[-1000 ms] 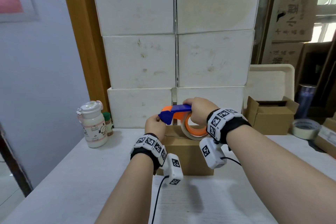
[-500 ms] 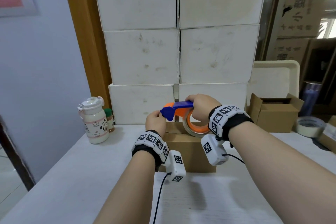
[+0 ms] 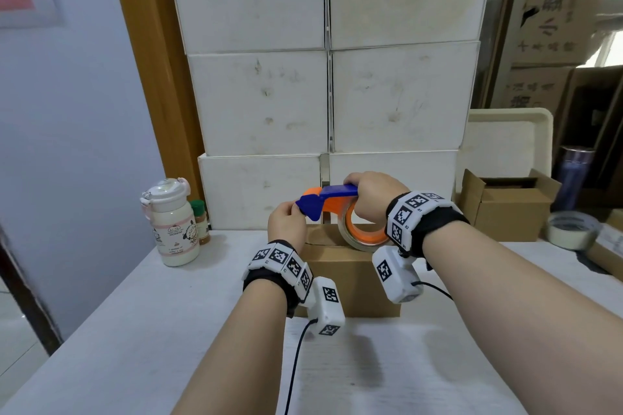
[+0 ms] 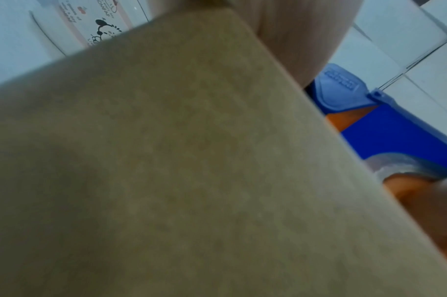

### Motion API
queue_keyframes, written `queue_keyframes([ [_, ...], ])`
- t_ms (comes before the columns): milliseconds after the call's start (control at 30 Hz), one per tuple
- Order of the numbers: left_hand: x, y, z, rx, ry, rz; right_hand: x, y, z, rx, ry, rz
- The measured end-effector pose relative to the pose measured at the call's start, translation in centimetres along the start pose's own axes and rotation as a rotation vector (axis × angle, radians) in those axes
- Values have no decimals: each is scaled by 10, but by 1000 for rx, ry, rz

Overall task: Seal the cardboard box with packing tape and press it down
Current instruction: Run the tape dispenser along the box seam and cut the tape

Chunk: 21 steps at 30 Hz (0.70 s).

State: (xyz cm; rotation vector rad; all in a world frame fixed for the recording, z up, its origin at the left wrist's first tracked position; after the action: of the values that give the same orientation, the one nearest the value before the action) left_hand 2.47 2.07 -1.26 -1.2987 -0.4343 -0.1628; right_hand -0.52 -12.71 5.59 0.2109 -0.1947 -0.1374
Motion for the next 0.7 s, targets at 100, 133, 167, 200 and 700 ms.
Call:
queue_keyframes([
  [100, 2, 4, 0, -40, -30, 13, -1, 1, 0, -1, -6, -6],
  [133, 2, 5, 1, -59, -38, 19, -2, 2, 0, -2, -6, -6],
  [167, 3, 7, 1, -78, -46, 27, -1, 3, 0, -3, -6, -6],
  [200, 3, 7, 1, -103, -54, 42, -1, 3, 1, -3, -7, -6],
  [700, 7, 9, 12, -451, -68, 264, -7, 10, 2, -59, 5, 29],
])
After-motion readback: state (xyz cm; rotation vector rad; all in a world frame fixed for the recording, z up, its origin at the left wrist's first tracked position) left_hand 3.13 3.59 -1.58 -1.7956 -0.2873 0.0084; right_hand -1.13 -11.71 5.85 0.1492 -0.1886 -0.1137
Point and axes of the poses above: each hand's wrist, its own x-axis towards the middle knuckle, its own z-axis out of the back of the hand, y = z × x, the point moved 2 cm from there along x, towards the middle knuckle, and after that the axes turned 12 degrees about -z, right-handed, at the moved point
